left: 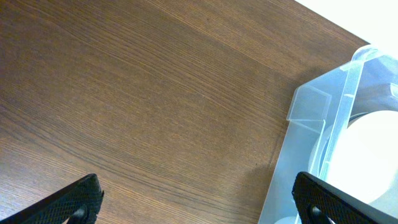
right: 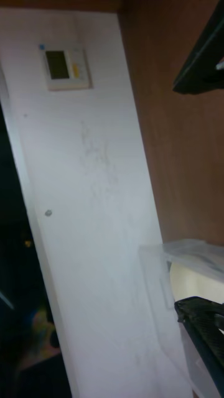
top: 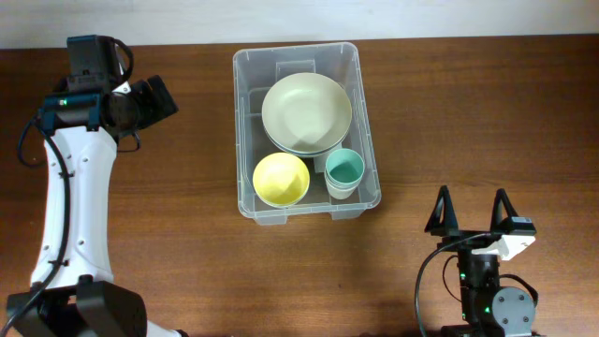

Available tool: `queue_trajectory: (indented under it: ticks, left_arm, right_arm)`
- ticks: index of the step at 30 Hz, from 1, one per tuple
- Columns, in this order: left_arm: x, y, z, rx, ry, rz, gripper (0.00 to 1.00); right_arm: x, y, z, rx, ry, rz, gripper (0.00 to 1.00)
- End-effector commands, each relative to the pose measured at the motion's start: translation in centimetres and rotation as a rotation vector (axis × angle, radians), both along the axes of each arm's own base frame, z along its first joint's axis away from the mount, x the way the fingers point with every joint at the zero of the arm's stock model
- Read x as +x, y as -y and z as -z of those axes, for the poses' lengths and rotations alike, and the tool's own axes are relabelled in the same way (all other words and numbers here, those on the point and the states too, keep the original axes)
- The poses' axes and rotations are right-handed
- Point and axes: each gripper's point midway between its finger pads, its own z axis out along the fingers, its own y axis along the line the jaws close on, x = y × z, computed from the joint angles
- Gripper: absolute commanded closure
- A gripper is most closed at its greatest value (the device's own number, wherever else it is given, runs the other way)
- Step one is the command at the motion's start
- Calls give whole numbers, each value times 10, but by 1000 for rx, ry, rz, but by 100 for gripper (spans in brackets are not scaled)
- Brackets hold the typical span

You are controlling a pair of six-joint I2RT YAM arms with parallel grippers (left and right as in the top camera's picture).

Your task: Pack container

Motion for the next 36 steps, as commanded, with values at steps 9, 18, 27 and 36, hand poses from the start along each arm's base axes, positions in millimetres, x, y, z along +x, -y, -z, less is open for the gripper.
queue_trajectory:
  ticks: [9, 18, 27, 36]
  left_arm:
    - [2, -2, -4, 5, 11, 1, 0]
    - [2, -2, -4, 5, 10, 1, 0]
    - [2, -2, -4, 5, 10, 1, 0]
    - [2, -2, -4, 5, 10, 1, 0]
  right_arm:
    - [-1, 5, 25, 26, 3, 8, 1]
    - [1, 8, 36, 25, -27, 27, 1]
    - [3, 8, 69, 25, -164, 29, 1]
    - [2, 8, 84, 26, -225, 29, 1]
